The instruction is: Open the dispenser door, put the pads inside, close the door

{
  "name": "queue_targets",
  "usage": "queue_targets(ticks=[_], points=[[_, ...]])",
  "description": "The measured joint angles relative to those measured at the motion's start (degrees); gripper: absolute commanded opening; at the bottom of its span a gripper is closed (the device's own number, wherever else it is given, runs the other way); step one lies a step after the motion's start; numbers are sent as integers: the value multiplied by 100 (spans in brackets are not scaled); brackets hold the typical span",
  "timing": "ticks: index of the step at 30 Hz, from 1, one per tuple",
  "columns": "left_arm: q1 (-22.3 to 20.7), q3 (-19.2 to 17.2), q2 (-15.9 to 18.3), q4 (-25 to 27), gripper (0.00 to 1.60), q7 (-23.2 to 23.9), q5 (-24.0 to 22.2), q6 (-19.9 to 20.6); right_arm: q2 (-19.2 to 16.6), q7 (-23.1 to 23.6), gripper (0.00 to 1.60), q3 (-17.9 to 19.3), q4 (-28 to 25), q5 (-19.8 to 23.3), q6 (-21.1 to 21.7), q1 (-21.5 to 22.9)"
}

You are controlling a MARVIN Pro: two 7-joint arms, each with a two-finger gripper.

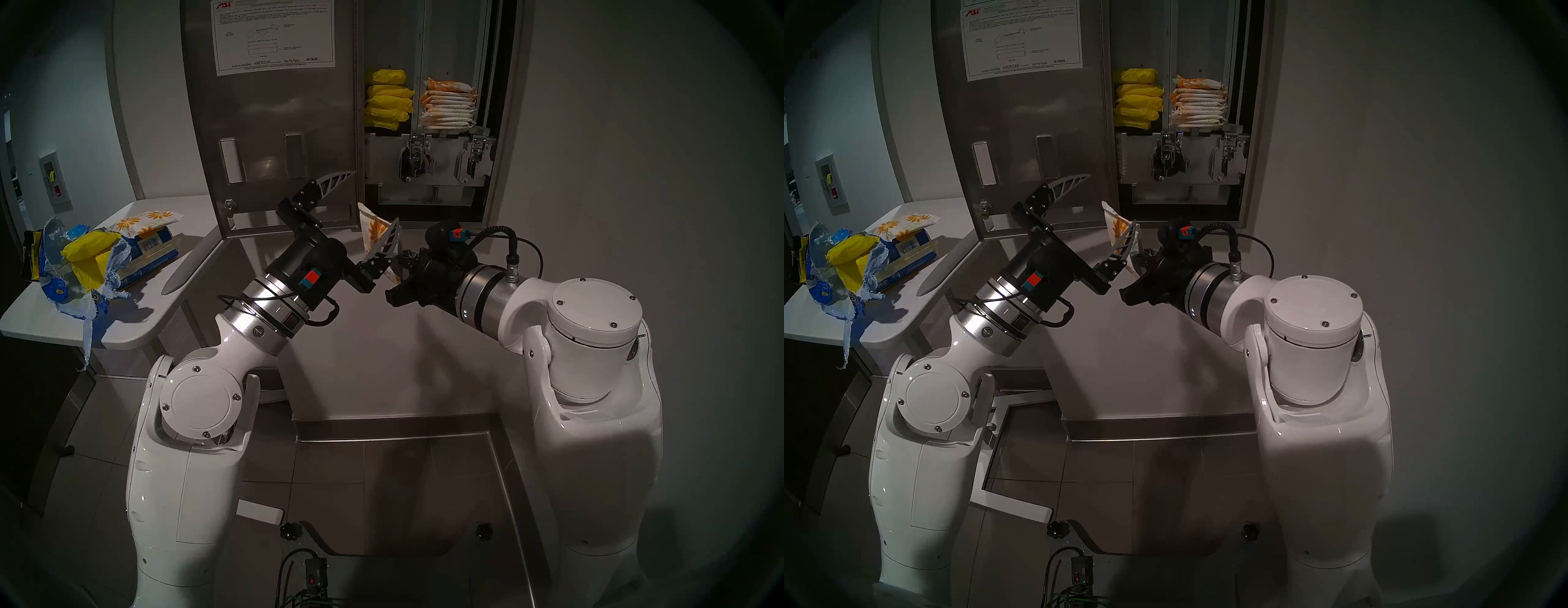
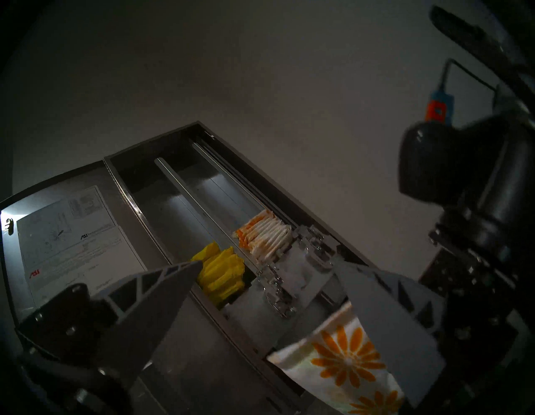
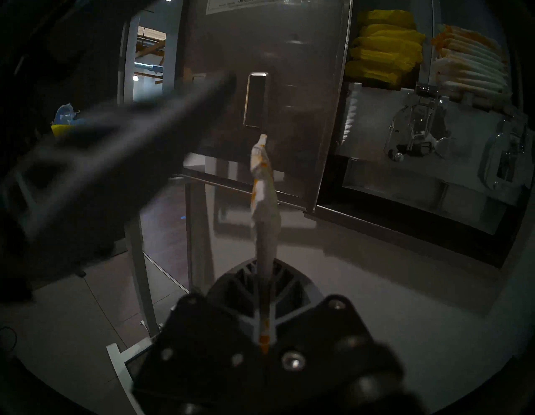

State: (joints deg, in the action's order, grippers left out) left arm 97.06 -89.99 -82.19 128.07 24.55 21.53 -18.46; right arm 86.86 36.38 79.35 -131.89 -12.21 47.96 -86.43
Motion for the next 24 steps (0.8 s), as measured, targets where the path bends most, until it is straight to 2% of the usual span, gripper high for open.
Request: queue_targets(ticks=[13,24], points=[[408,-493,-54,505,160,41,-657,402,-283,-148,0,-140,-146,-341,-106,-193],[966,-869,-165,593,160,-3,-956,539,-621,-258,0,-59,-379,-699,-222,-205]])
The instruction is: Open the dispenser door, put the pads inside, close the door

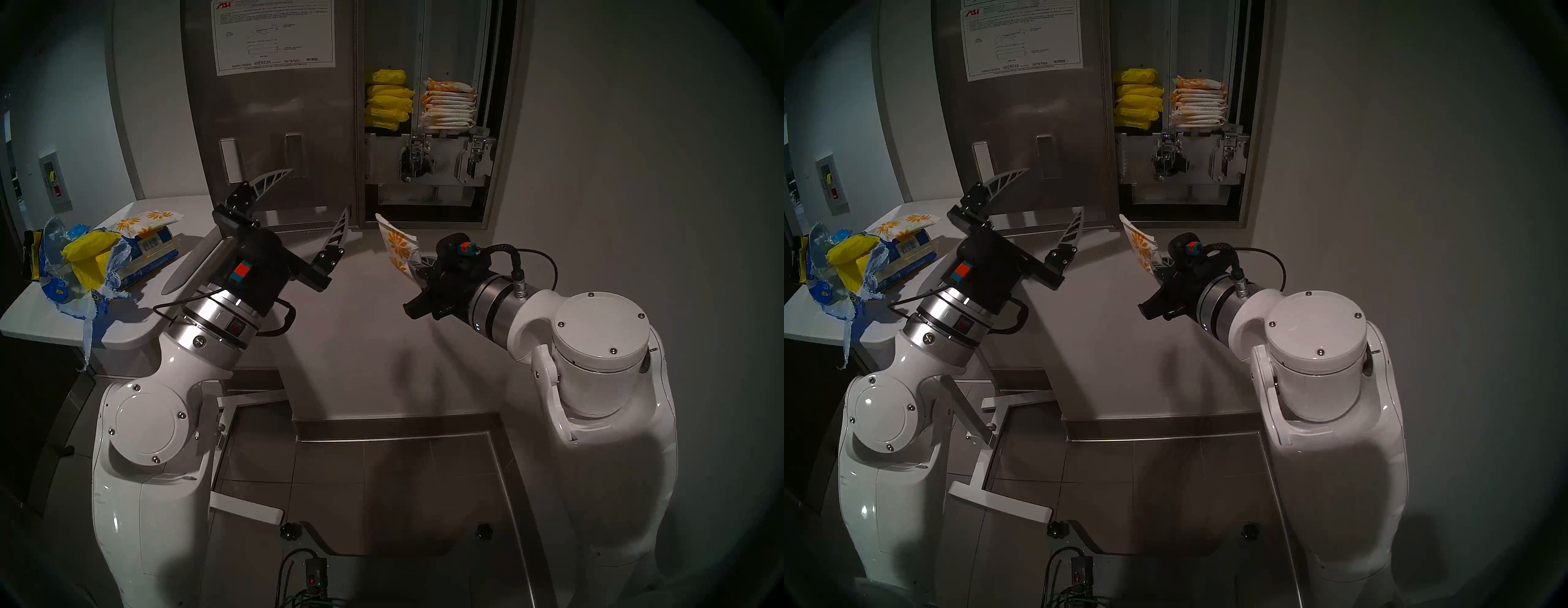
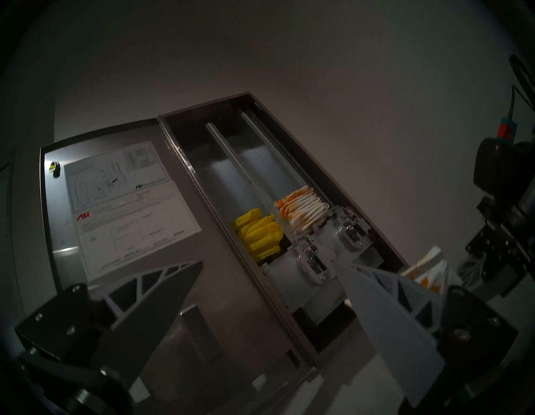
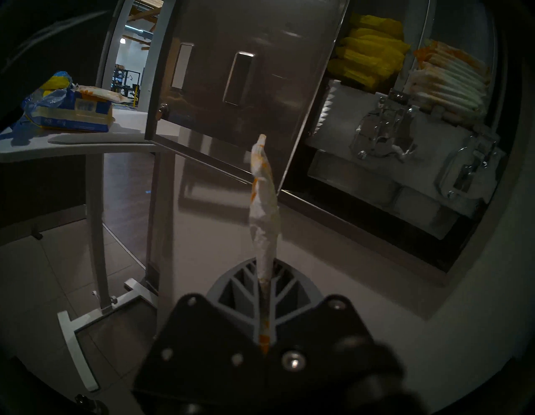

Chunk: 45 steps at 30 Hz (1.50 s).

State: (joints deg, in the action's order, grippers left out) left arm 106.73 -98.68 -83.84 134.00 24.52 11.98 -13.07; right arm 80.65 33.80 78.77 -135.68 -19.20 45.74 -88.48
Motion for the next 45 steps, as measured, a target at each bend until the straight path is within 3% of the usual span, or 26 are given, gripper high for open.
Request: queue_targets(ticks=[17,32,45], points=[[592,-8,-149,-16,160,-32,-159,-142,-620,-7,0,22,-235,-593,-114,153],[587,-44,-288,-556,160,-235,-34,-124,-1081,290,0,29,-263,-936,-260,765],[708,81,-423,-586,160,-348,68,-102,-1721,675,0,-31,-261,-1636,-544,1444]])
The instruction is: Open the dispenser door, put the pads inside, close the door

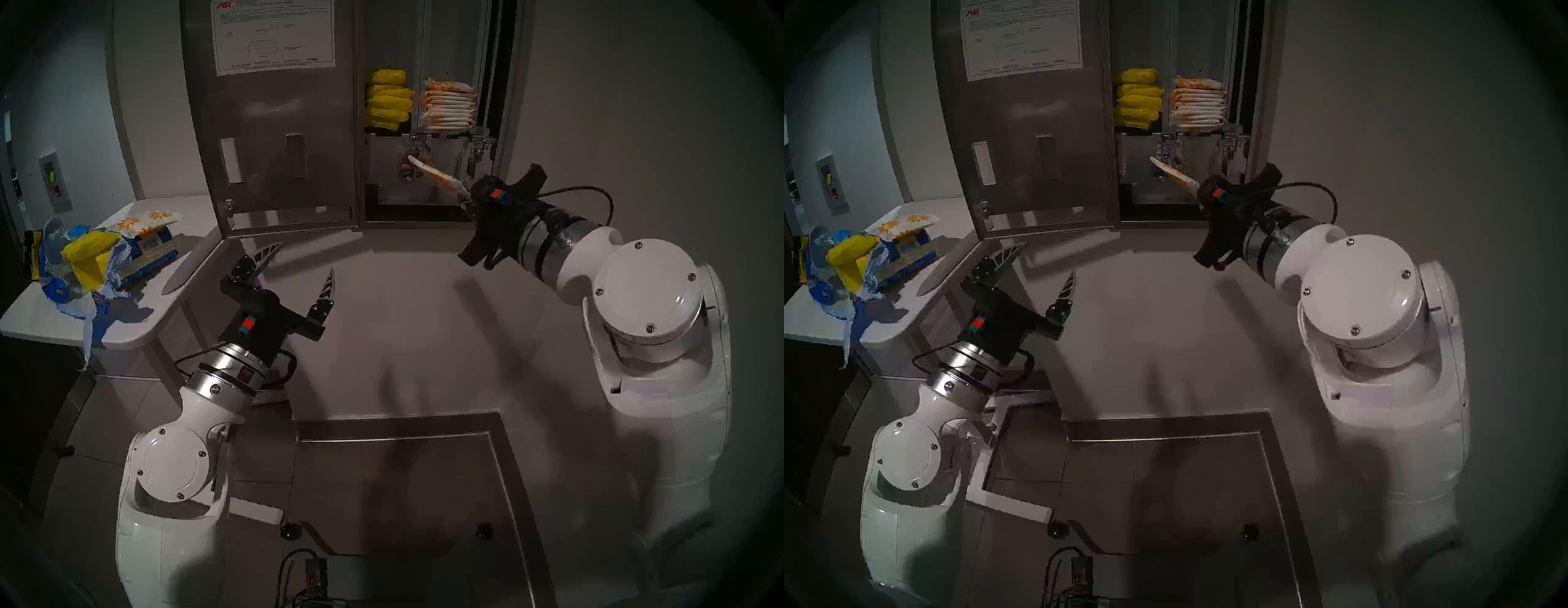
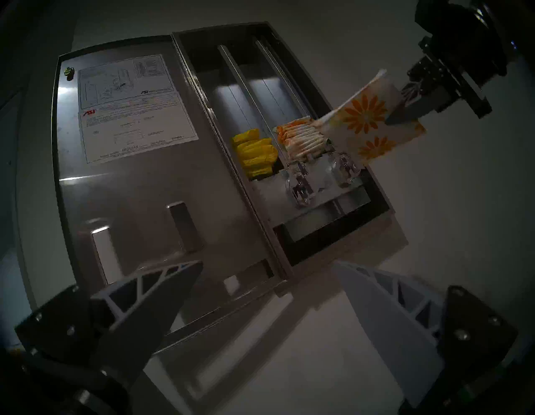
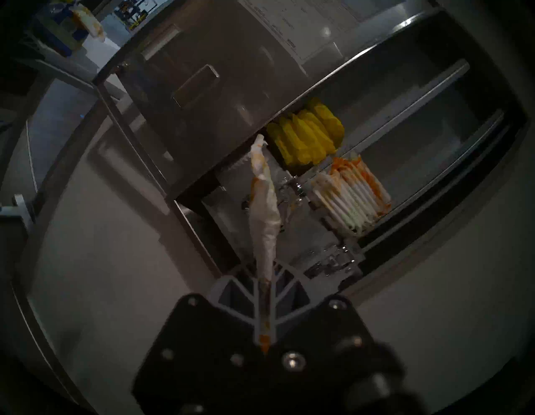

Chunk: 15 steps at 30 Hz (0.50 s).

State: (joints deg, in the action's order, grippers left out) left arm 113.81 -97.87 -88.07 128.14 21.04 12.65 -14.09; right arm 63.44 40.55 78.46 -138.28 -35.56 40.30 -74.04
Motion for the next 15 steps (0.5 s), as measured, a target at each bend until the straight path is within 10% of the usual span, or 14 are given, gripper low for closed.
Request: queue_targets(ticks=[15], points=[[269,47,-123,42,160,-102,23,78,-413,168,0,-234,447,-755,-416,659]])
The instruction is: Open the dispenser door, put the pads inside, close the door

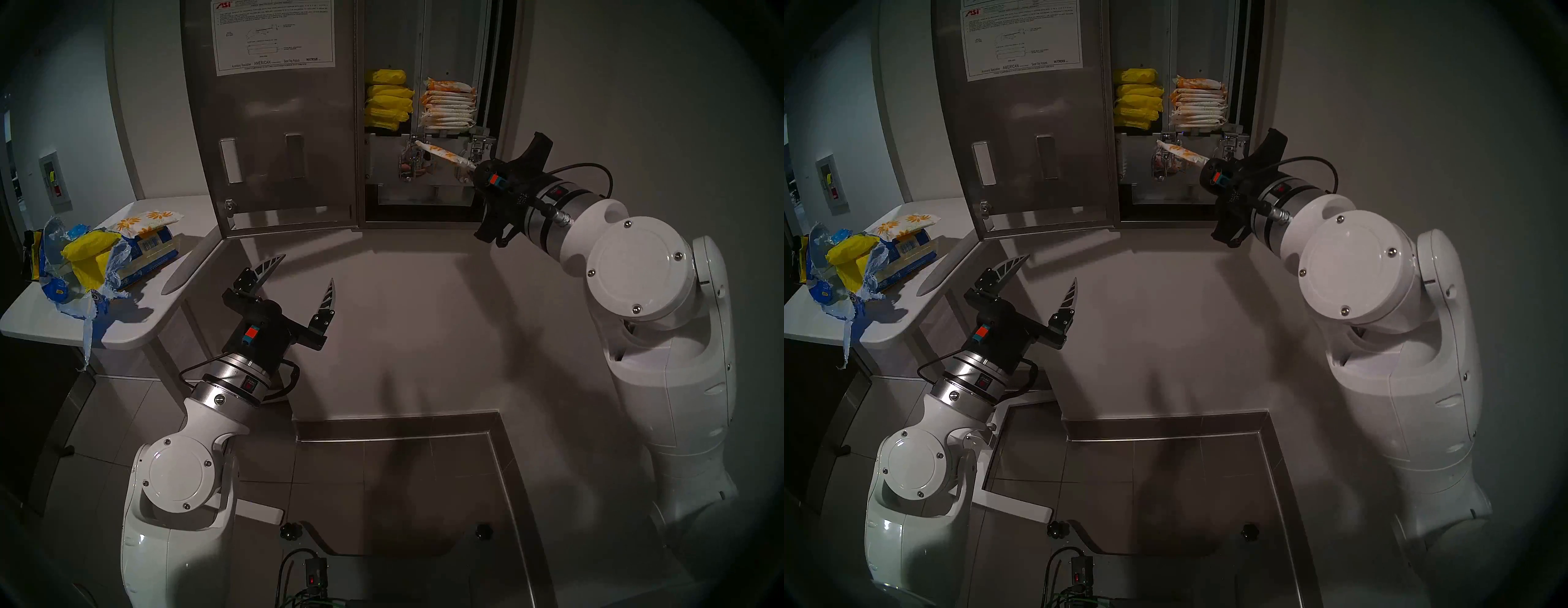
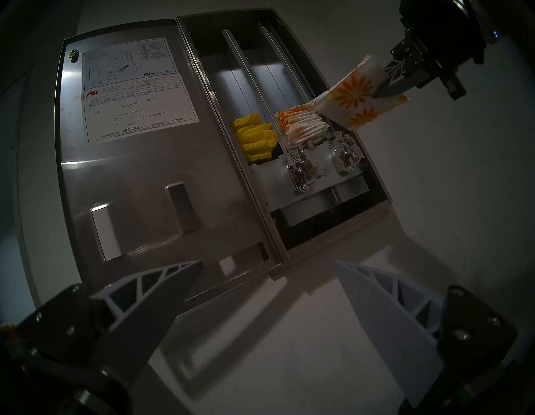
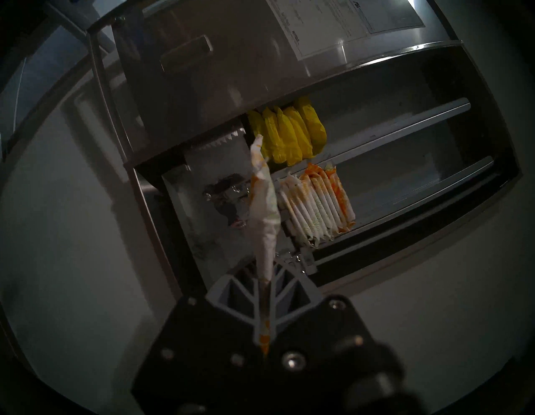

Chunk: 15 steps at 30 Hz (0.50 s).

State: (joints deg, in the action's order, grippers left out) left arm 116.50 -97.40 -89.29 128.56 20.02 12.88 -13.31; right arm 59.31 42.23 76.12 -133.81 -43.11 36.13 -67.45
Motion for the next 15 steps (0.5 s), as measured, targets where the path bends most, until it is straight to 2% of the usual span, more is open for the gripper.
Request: queue_targets(ticks=[7,15], points=[[192,-31,-41,35,160,-36,-26,-2,10,9,0,1,308,-207,-235,305],[405,-54,-76,46,160,-50,-58,-18,180,7,0,-9,602,-416,-537,631]])
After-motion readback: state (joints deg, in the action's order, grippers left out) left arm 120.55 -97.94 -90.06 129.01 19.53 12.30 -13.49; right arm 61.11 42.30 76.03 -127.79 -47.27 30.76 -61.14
